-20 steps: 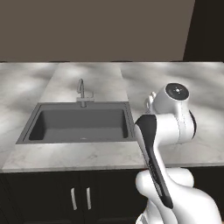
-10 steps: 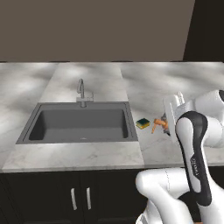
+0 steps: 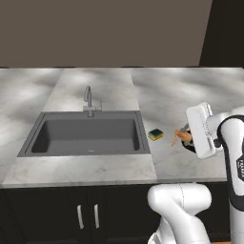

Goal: Restock the sink supplies by placing the sponge and soap dispenser on the counter and next to the sink. Make sure the soap dispenser is upright.

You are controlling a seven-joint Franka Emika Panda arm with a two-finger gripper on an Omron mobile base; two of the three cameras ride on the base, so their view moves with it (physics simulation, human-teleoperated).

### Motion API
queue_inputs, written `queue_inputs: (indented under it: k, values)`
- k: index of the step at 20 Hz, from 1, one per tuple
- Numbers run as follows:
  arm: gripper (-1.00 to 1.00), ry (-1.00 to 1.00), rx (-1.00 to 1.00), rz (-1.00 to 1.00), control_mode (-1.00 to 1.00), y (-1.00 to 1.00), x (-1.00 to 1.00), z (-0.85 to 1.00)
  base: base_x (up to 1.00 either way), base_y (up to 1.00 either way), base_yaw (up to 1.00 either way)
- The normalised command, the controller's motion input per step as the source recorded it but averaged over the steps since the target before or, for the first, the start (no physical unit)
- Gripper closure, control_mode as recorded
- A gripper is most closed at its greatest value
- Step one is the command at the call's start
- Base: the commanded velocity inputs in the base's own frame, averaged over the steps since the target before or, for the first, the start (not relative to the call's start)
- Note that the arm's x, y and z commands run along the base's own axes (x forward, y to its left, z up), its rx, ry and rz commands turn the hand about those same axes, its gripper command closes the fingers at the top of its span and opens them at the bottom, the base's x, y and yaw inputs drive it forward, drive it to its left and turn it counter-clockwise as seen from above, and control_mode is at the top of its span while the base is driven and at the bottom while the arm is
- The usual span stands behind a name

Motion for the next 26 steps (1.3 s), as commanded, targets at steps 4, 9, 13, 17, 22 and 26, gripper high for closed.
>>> queue_inputs:
  k: [4,9,13,17,22,26]
  values:
    - [1.0,0.0,0.17,0.22,-1.0,0.0,0.02,-0.09,0.0,0.0,0.0]
    - [1.0,0.0,0.16,0.21,-1.0,0.0,0.01,-0.06,0.0,0.0,0.0]
    - [1.0,0.0,0.15,0.25,-1.0,0.0,0.08,-0.02,0.0,0.0,0.0]
    - [1.0,0.06,0.15,0.28,-1.0,0.0,0.23,0.0,0.0,0.0,0.0]
    - [1.0,0.16,0.13,0.16,-1.0,-0.2,0.44,0.0,0.0,0.0,0.0]
    - [1.0,0.16,0.14,0.07,-1.0,-0.3,0.53,-0.05,0.0,0.0,0.0]
